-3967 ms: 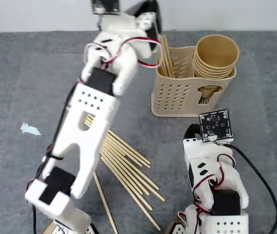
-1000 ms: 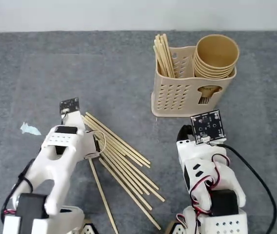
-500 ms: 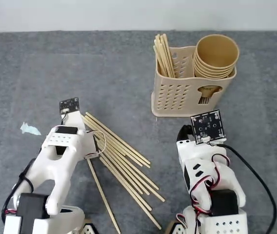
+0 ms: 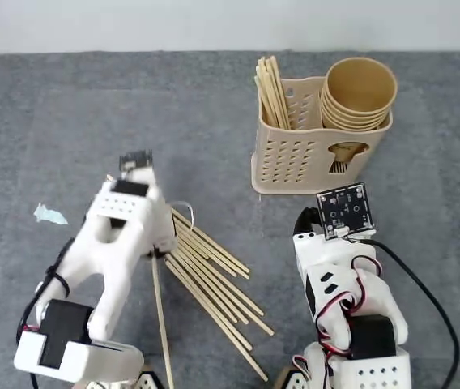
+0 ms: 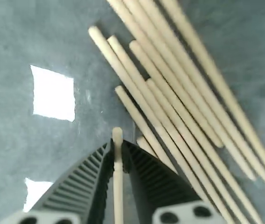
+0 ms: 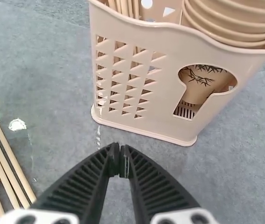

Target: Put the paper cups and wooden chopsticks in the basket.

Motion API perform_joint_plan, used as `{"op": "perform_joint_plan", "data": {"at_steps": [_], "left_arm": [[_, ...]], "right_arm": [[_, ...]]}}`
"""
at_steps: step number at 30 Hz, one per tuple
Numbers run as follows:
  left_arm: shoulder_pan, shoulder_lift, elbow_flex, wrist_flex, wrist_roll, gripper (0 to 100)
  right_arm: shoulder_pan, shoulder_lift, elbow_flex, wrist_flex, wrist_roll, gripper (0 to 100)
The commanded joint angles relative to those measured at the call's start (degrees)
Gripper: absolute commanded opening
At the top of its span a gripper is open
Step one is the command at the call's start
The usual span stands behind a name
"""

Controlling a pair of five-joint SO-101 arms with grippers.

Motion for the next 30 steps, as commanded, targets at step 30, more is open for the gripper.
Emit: {"op": "perform_joint_plan", "data": {"at_steps": [30], "left_arm": [[10.2,6.15,-70.99,-39.12,5.89,1]], "right_arm": [[0.13,-0.66,-0.44,-1.27,0.88,0.9]]}}
